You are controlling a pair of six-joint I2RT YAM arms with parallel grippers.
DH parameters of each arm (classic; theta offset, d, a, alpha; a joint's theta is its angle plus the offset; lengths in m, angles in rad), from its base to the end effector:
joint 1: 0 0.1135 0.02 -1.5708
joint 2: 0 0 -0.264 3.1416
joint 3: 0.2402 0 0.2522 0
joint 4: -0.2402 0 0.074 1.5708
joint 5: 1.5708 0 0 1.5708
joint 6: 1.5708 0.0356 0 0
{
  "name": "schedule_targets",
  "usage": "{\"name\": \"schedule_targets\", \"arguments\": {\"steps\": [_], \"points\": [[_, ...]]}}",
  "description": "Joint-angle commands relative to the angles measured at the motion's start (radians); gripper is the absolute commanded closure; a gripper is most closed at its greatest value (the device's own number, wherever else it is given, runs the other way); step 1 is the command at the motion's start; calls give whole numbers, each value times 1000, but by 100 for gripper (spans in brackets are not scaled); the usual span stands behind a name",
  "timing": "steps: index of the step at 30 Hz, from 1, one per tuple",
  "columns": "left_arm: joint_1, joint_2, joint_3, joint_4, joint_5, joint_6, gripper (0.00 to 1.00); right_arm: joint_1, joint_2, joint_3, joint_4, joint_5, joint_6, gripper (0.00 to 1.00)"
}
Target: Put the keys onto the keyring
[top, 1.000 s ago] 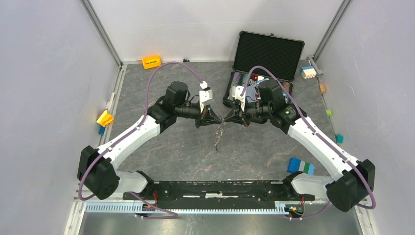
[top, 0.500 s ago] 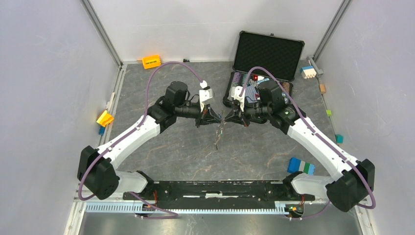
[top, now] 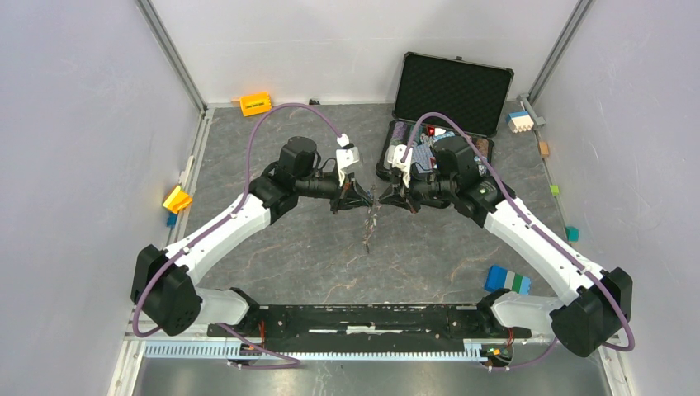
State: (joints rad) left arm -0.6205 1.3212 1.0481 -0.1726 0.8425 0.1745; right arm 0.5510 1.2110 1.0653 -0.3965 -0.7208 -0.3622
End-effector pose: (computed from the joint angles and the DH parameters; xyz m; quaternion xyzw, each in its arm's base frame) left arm 0.2246 -0.1931 0.3189 0.4999 0.6273 -0.4450 0.3982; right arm 0.2130 0.1585 0.3324 -0.5149 0.6548 0.3491 0.4293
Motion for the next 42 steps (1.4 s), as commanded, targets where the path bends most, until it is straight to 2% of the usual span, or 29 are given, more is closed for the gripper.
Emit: {"name": "schedule_targets", "arguments": {"steps": [1,29,42], "points": [[-16,-4,46,52,55,-50,98,4,-10,-5,65,56,6,100],[-5,-14,15,136,94,-120,98,7,-22,-45,74,106,-7,100],[9,-24,-14,208,143,-155,98,5,-22,-57,80,75,-7,100]]}}
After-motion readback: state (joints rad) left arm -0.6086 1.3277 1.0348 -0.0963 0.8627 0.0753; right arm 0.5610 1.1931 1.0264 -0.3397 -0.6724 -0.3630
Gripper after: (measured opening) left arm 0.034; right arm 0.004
